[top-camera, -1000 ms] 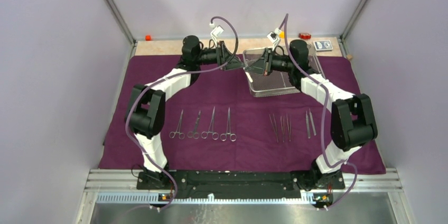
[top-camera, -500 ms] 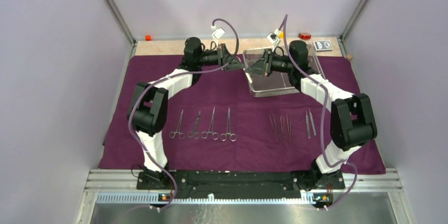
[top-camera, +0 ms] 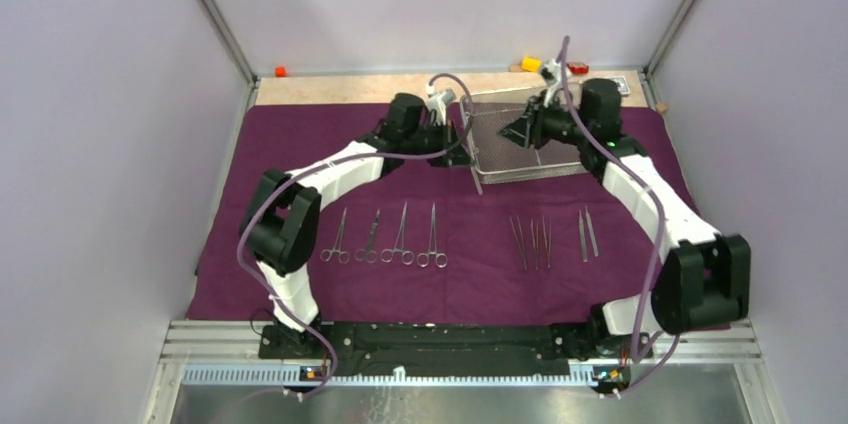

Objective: Open and lay out the surgical kit
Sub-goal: Place the medical item in the surgical kit, then pick up the medical item from the surgical kit.

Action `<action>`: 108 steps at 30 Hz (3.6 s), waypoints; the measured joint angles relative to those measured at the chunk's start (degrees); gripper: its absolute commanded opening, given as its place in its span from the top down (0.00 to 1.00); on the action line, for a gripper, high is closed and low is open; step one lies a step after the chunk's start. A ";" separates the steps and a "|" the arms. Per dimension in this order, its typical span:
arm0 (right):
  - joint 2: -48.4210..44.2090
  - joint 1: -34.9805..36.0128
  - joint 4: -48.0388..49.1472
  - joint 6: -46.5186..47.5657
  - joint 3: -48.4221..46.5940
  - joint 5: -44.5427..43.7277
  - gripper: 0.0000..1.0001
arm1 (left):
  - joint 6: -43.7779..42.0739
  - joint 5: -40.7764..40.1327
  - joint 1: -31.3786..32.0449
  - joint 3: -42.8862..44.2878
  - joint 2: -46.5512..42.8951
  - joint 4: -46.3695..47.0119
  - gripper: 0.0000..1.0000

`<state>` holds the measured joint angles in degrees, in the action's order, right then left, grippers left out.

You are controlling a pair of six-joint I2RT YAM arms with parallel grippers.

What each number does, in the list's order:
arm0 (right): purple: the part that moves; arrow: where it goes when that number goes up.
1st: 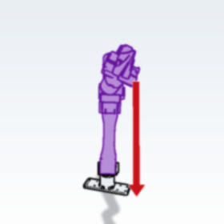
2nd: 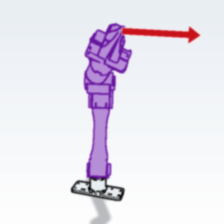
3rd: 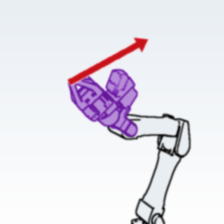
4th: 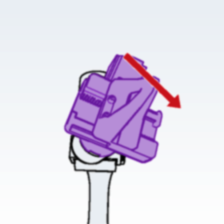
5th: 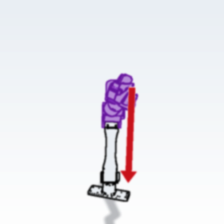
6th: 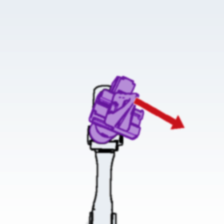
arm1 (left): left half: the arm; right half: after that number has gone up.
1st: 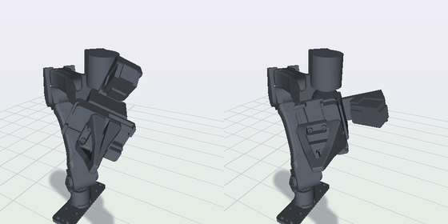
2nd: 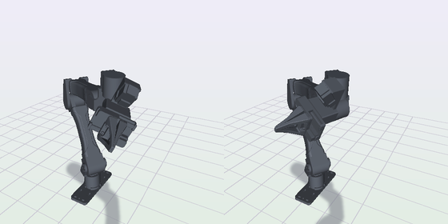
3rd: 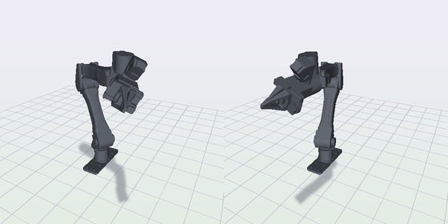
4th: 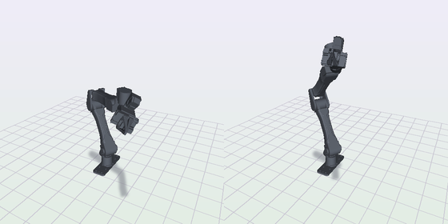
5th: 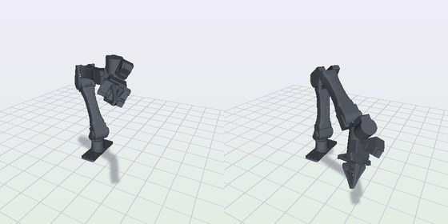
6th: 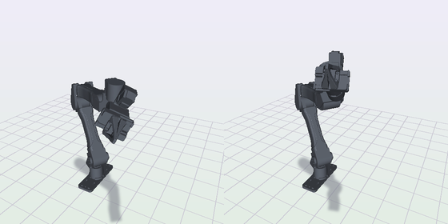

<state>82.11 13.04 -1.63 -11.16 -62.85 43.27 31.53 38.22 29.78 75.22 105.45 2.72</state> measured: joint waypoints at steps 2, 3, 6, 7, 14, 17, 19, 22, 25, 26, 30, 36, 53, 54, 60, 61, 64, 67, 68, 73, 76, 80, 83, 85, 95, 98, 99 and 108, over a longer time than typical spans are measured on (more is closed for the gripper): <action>-4.59 -2.19 -1.53 2.69 1.73 -2.10 0.70 | 0.07 -3.67 2.51 -1.27 -1.25 -3.78 1.00; -6.69 -3.28 -2.19 3.78 2.62 -3.30 0.70 | 0.20 -5.03 3.61 -1.62 -1.49 -5.18 1.00; -12.07 -6.45 -3.89 6.64 5.92 -7.02 0.70 | 1.60 -8.35 6.93 -1.95 -1.44 -8.83 1.00; -13.64 -7.48 -4.50 7.37 7.28 -8.33 0.70 | 2.38 -9.16 7.93 -2.08 -1.44 -9.77 1.00; -20.06 -11.21 -7.52 11.26 13.86 -13.68 0.67 | 7.89 -11.32 13.25 -2.47 1.29 -11.87 1.00; -21.94 -11.34 -7.82 12.28 14.49 -14.71 0.67 | 9.68 -11.39 15.13 -2.51 3.45 -12.37 1.00; -22.73 -11.34 -7.56 12.96 14.49 -15.30 0.67 | 10.58 -11.63 16.44 -2.47 4.94 -13.11 1.00; -23.10 -11.34 -7.41 13.57 14.49 -15.89 0.67 | 11.87 -11.65 18.45 -2.03 7.15 -14.43 1.00; -23.10 -11.34 -7.30 13.70 14.78 -16.02 0.67 | 13.33 -11.04 19.98 -1.44 9.14 -14.82 1.00; -23.12 -11.34 -7.32 13.75 14.91 -16.02 0.67 | 13.97 -10.62 20.39 -1.38 9.55 -14.78 1.00; -23.10 -11.34 -7.37 13.77 15.41 -16.04 0.67 | 15.37 -9.99 20.98 -1.38 9.92 -14.82 1.00; -23.10 -11.34 -7.19 13.75 15.56 -15.96 0.67 | 15.74 -10.93 20.65 -1.07 9.94 -15.04 0.90; -23.10 -11.34 -7.15 13.77 15.58 -15.80 0.67 | 17.70 -13.79 20.33 0.22 11.23 -16.41 0.72; -23.10 -11.34 -7.15 13.77 15.58 -15.80 0.67 | 17.88 -13.79 20.33 0.22 11.34 -16.41 0.72; -23.10 -11.34 -7.15 13.97 15.58 -15.82 0.67 | 18.12 -13.73 20.33 0.22 11.82 -16.37 0.69; -23.10 -11.34 -7.15 14.03 15.58 -15.82 0.67 | 18.12 -13.70 20.33 0.22 11.82 -16.37 0.68; -23.10 -11.34 -7.15 14.19 15.61 -15.82 0.67 | 18.08 -13.68 20.33 0.22 11.82 -16.15 0.64; -23.10 -11.34 -7.15 14.36 15.61 -15.76 0.67 | 17.86 -13.64 20.33 0.22 11.82 -15.67 0.60; -23.10 -11.34 -7.15 14.47 15.61 -15.74 0.67 | 17.75 -13.62 20.33 0.22 11.82 -15.47 0.60; -23.10 -11.34 -7.15 14.71 15.61 -15.52 0.67 | 15.21 -13.73 20.33 1.44 11.82 -15.10 0.61; -23.12 -11.34 -7.15 14.91 15.61 -15.32 0.67 | 12.48 -14.80 20.35 4.74 12.20 -15.45 0.62; -23.10 -11.34 -7.15 15.06 15.61 -14.91 0.67 | 9.16 -17.51 20.35 7.56 12.24 -15.39 0.62; -23.10 -11.34 -7.15 15.06 15.61 -14.64 0.67 | 7.43 -19.71 20.52 7.85 12.28 -15.91 0.61; -23.10 -11.34 -7.15 15.06 15.61 -14.49 0.67 | 6.16 -21.33 20.70 8.04 12.46 -16.85 0.61; -23.10 -11.34 -7.17 15.06 15.61 -13.46 0.67 | 1.40 -26.75 23.10 9.22 14.21 -18.10 0.60; -23.10 -11.34 -7.19 15.04 15.61 -13.31 0.67 | 0.70 -27.93 23.71 9.22 14.21 -18.23 0.60; -23.10 -11.34 -7.19 15.04 15.61 -13.22 0.67 | 0.42 -28.44 23.91 9.22 14.21 -18.32 0.60; -23.10 -11.34 -7.19 15.04 15.61 -13.16 0.67 | -0.55 -30.40 24.33 9.22 14.23 -18.40 0.66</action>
<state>59.00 1.69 -8.82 3.88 -47.24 30.11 30.98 7.81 54.11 84.44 119.68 -15.68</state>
